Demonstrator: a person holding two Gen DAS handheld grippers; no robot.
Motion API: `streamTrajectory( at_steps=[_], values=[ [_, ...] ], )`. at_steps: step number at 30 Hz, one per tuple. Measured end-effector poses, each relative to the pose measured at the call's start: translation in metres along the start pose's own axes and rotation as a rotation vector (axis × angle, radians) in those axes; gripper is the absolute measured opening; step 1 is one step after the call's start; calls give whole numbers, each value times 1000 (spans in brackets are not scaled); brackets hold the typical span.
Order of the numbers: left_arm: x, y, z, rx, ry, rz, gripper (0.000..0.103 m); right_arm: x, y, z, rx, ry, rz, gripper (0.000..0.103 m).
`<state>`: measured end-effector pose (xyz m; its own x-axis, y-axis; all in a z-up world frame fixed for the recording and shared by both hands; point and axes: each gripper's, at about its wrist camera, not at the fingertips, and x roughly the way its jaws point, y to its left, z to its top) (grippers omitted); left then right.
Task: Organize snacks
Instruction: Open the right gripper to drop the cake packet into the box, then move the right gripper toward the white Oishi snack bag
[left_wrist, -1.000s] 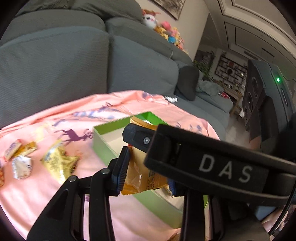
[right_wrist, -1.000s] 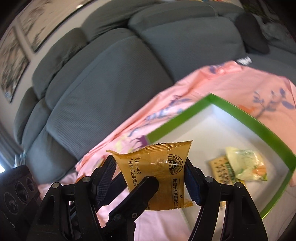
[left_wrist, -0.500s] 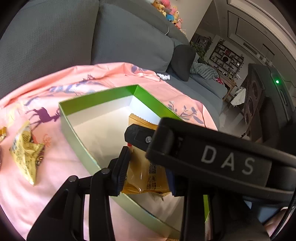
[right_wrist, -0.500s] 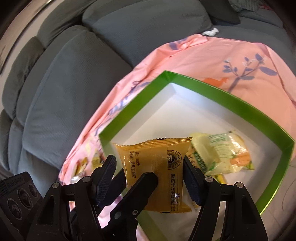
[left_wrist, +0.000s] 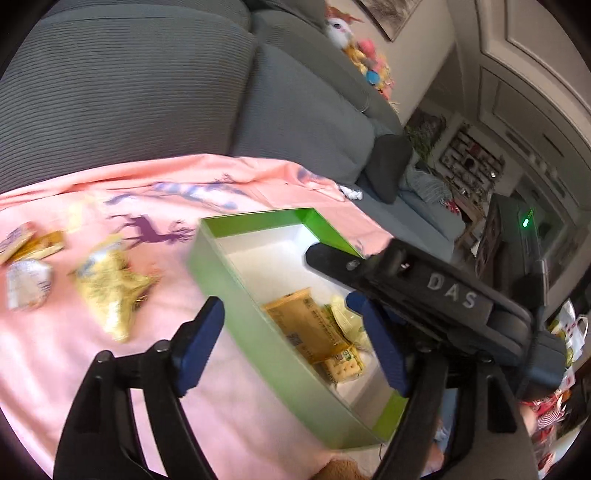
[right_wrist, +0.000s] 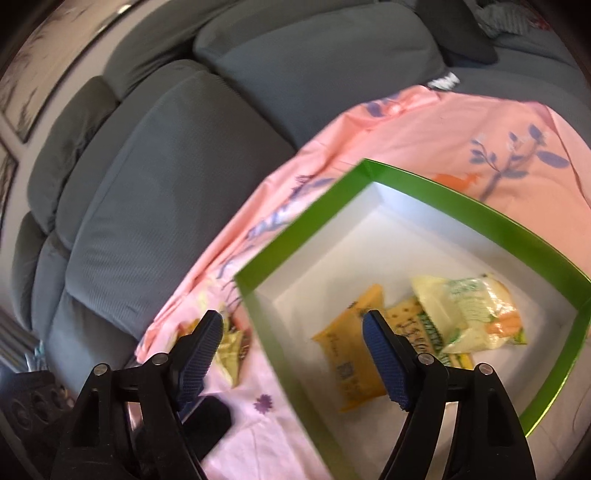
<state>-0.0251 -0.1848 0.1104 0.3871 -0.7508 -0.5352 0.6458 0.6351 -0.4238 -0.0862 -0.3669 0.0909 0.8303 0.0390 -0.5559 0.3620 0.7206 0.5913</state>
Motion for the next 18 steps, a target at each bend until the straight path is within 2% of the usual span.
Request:
streamTrajectory(
  at_steps=[2, 6, 10, 14, 18],
  values=[
    [-22, 9, 0, -20, -24, 58, 79, -2, 13, -4, -38, -8, 21, 87],
    [-72, 33, -6, -67, -77, 215, 86, 0, 38, -14, -137, -22, 0, 87],
    [-114, 64, -21, -157, -91, 422, 90, 7, 60, -27, -222, 0, 2, 87],
    [-139, 104, -48, -279, -71, 558, 90, 19, 80, -42, -296, 37, -6, 88],
    [-149, 146, -64, -410, -43, 685, 90, 36, 95, -59, -353, 92, -19, 89]
  ],
)
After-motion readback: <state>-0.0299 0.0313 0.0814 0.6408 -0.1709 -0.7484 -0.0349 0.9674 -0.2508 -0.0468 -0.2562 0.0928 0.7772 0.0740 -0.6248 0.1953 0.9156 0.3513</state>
